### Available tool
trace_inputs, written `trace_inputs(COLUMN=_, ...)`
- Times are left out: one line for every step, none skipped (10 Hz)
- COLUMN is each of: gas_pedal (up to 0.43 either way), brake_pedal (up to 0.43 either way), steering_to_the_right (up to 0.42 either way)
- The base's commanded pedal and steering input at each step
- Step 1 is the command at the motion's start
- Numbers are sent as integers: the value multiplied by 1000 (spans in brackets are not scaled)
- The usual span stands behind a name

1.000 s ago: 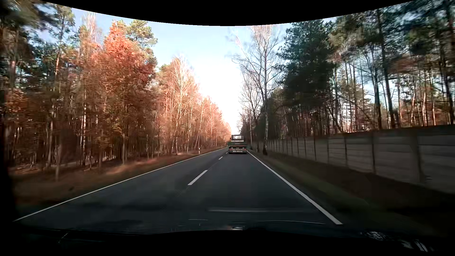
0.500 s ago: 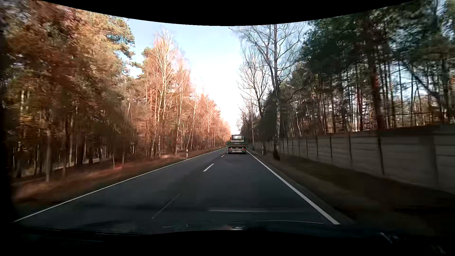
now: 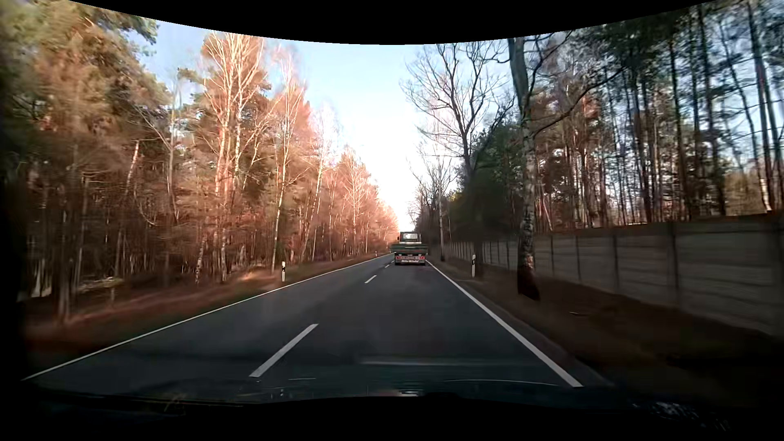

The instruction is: Follow the waypoints while adhering to traffic rules and regulations

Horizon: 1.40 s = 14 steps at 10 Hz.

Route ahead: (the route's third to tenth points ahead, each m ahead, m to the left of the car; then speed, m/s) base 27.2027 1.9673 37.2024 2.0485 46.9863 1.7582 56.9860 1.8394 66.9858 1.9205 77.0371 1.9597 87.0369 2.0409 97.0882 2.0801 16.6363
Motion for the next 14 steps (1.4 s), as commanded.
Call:
trace_inputs(gas_pedal=138, brake_pedal=0, steering_to_the_right=-3)
trace_inputs(gas_pedal=138, brake_pedal=0, steering_to_the_right=-3)
trace_inputs(gas_pedal=130, brake_pedal=0, steering_to_the_right=-3)
trace_inputs(gas_pedal=130, brake_pedal=0, steering_to_the_right=-3)
trace_inputs(gas_pedal=130, brake_pedal=0, steering_to_the_right=-3)
trace_inputs(gas_pedal=130, brake_pedal=0, steering_to_the_right=-3)
trace_inputs(gas_pedal=130, brake_pedal=0, steering_to_the_right=-3)
trace_inputs(gas_pedal=130, brake_pedal=0, steering_to_the_right=-3)
trace_inputs(gas_pedal=130, brake_pedal=0, steering_to_the_right=-4)
trace_inputs(gas_pedal=130, brake_pedal=0, steering_to_the_right=-3)
trace_inputs(gas_pedal=130, brake_pedal=0, steering_to_the_right=-4)
trace_inputs(gas_pedal=118, brake_pedal=0, steering_to_the_right=-3)
trace_inputs(gas_pedal=118, brake_pedal=0, steering_to_the_right=-3)
trace_inputs(gas_pedal=118, brake_pedal=0, steering_to_the_right=-4)
